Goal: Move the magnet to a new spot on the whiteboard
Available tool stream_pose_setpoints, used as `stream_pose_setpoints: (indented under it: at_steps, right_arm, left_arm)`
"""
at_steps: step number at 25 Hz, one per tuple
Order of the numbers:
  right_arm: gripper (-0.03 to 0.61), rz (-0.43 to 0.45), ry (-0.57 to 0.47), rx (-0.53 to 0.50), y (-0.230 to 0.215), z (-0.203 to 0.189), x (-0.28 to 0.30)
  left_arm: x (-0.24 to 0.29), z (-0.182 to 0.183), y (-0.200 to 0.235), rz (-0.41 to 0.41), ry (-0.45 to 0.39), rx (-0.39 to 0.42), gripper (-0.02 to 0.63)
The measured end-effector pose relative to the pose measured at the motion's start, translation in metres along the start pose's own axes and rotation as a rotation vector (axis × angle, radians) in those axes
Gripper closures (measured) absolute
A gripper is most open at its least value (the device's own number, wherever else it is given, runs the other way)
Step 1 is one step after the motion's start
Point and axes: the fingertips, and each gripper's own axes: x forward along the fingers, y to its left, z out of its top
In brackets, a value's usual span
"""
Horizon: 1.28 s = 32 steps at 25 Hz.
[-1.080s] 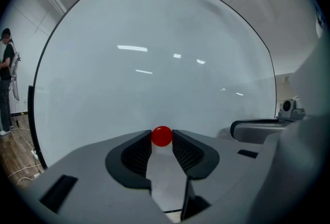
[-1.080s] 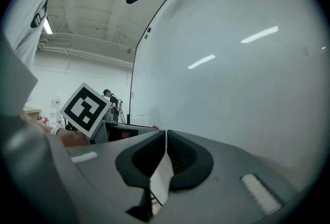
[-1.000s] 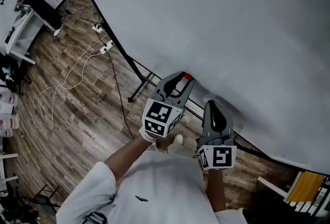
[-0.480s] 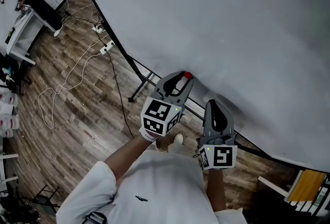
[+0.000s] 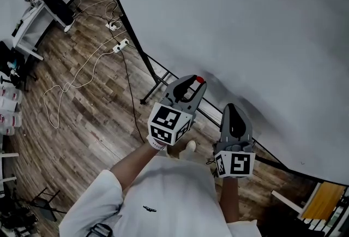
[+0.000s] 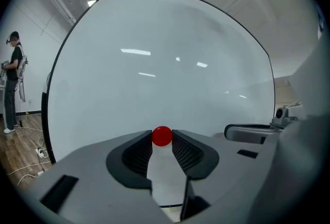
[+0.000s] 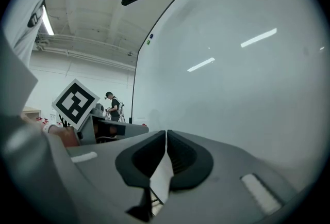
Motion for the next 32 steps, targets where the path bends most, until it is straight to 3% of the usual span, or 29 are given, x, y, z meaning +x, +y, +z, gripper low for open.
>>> stream_pose_setpoints:
  at_steps: [19,32]
  right_arm:
    - [0.572,0.138,-0.057,-0.018,0.070,0.024,0.013]
    - [0.572,0.177,-0.063,-0.007,0.103,0.016,0.022]
  left_arm:
    - [-0.109,0.030,0.029,0.131,-0.110,0.027,0.491]
    - [-0.154,0.015,0.052,0.193,-0.117,0.005,0.491]
